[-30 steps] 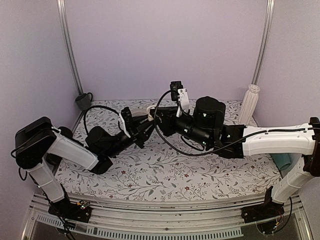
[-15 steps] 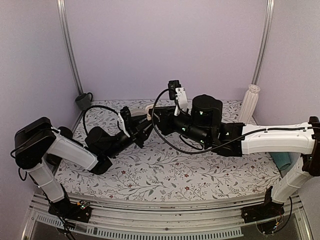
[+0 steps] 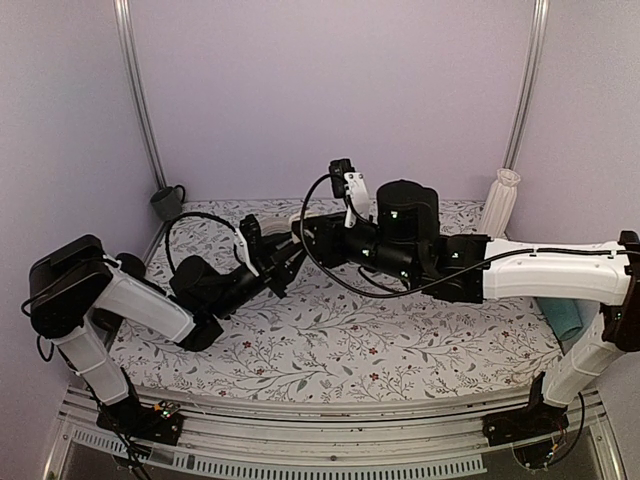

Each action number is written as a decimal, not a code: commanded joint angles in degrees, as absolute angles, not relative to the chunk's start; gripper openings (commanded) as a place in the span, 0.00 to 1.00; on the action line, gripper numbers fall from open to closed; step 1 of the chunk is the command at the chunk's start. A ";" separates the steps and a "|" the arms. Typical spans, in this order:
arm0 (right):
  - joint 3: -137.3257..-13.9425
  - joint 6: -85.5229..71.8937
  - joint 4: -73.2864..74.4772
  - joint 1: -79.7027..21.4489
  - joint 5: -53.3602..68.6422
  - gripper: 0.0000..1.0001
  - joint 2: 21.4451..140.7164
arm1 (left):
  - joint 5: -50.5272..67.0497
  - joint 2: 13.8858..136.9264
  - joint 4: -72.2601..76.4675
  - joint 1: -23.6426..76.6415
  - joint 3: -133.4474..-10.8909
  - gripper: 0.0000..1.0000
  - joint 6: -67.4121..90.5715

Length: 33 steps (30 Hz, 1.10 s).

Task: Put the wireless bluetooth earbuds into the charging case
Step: Insert the left earbud into the left side groove of the charging case.

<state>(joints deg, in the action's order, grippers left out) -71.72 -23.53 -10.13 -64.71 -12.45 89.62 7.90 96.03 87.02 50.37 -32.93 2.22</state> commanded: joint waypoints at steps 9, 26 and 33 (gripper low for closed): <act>-76.34 -29.25 -1.32 -60.56 -5.32 0.37 86.38 | 7.82 95.89 96.85 51.01 -32.04 0.00 3.77; -88.31 -18.84 20.74 -58.22 5.24 0.29 89.12 | 9.13 93.96 91.98 50.72 -30.44 0.00 2.31; -99.38 -20.11 36.70 -57.04 11.73 0.26 96.78 | 9.56 92.37 86.65 50.78 -30.35 0.00 -0.01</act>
